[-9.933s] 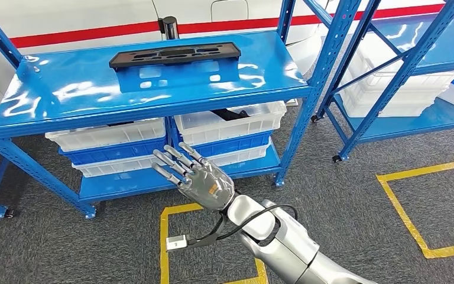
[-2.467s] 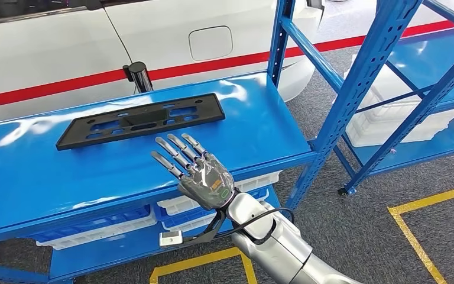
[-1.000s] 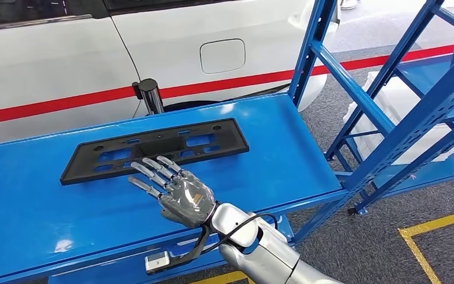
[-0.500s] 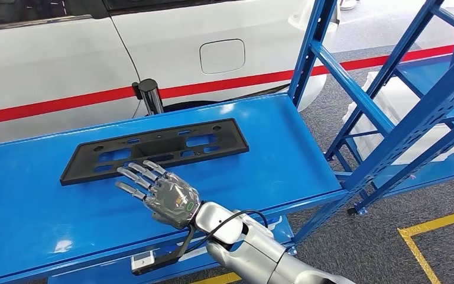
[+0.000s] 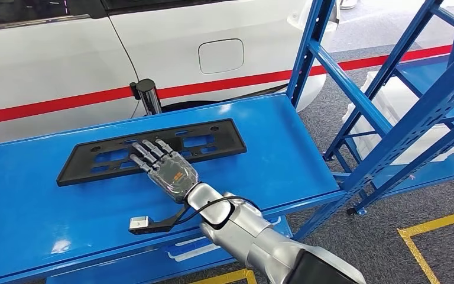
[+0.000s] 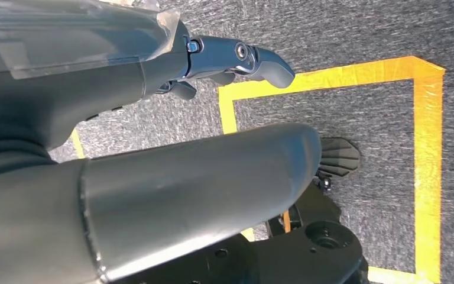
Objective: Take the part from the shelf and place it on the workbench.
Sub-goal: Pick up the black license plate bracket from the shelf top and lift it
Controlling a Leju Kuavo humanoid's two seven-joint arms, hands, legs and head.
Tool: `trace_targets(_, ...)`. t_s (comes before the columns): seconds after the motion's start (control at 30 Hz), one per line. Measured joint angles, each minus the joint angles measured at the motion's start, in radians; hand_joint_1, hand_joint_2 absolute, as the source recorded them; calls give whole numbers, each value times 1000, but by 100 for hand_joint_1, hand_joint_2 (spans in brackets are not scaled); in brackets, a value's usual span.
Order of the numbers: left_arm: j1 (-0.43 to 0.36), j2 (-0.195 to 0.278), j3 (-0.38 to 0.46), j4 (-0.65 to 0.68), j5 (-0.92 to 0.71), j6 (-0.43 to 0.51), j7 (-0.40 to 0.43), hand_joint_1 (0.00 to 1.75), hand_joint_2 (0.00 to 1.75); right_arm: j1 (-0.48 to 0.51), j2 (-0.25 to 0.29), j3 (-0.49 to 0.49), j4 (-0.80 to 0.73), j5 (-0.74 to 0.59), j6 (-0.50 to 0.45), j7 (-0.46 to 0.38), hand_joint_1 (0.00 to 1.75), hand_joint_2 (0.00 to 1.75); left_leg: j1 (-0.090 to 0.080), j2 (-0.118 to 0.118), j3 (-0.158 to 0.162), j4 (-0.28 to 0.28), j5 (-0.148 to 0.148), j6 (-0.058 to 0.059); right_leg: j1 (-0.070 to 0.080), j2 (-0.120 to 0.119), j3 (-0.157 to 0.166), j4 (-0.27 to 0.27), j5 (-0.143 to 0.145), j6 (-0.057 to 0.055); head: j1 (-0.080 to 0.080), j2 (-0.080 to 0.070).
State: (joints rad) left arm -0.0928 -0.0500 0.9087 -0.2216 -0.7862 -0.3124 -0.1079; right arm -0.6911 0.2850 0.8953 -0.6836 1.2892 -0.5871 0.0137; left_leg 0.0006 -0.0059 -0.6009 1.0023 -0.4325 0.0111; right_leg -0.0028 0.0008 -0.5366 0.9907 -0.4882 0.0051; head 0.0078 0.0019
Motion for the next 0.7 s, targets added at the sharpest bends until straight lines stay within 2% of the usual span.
trace_targets(0.3,1,0,-15,0,-25,0,8,0,0,-91,39,-20,182,93,3,165,0,175,0,0,4,0,0,0,0,0,0,0,0,0,0,0)
trace_targets(0.7,0,2,-20,0,-30,0,10,0,0,-124,48,-38,248,109,29,198,0,175,0,0,8,0,-1,0,0,0,0,0,0,0,0,0)
